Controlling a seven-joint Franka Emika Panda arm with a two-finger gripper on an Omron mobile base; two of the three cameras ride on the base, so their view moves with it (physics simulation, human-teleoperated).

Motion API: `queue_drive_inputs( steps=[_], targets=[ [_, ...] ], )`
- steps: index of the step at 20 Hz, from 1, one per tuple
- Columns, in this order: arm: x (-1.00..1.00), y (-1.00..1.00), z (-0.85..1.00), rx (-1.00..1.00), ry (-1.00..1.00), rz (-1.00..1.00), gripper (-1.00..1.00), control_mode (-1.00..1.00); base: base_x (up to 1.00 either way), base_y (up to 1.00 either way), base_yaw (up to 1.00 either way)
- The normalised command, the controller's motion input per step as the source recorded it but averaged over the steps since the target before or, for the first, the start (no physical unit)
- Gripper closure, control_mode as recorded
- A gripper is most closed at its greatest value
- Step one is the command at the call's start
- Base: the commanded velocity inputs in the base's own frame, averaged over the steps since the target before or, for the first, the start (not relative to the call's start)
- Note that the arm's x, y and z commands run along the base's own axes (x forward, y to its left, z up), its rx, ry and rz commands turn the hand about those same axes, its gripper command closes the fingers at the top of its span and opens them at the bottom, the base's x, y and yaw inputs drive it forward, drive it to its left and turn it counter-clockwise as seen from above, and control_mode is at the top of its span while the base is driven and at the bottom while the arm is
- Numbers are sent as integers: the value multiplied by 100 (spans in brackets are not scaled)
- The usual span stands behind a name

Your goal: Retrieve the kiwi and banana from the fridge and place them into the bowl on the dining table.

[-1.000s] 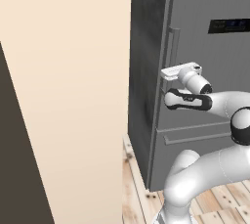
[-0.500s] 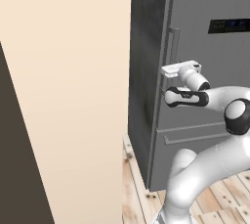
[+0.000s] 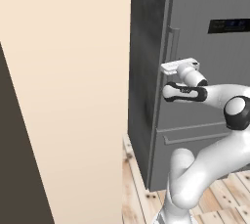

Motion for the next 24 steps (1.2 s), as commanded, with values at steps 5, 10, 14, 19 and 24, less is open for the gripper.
queue_drive_inputs(
  steps=[5, 10, 14, 19, 24],
  targets=[
    [44, 0, -3, 0, 0, 0, -100, -100, 0, 0, 0],
    [40, 1, -1, 0, 0, 0, 100, -100, 0, 0, 0],
    [14, 0, 0, 0, 0, 0, 100, -100, 0, 0, 0],
    [0, 0, 0, 0, 0, 0, 100, -100, 0, 0, 0],
    [0, 4, 0, 0, 3, 1, 100, -100, 0, 0, 0]
  ],
)
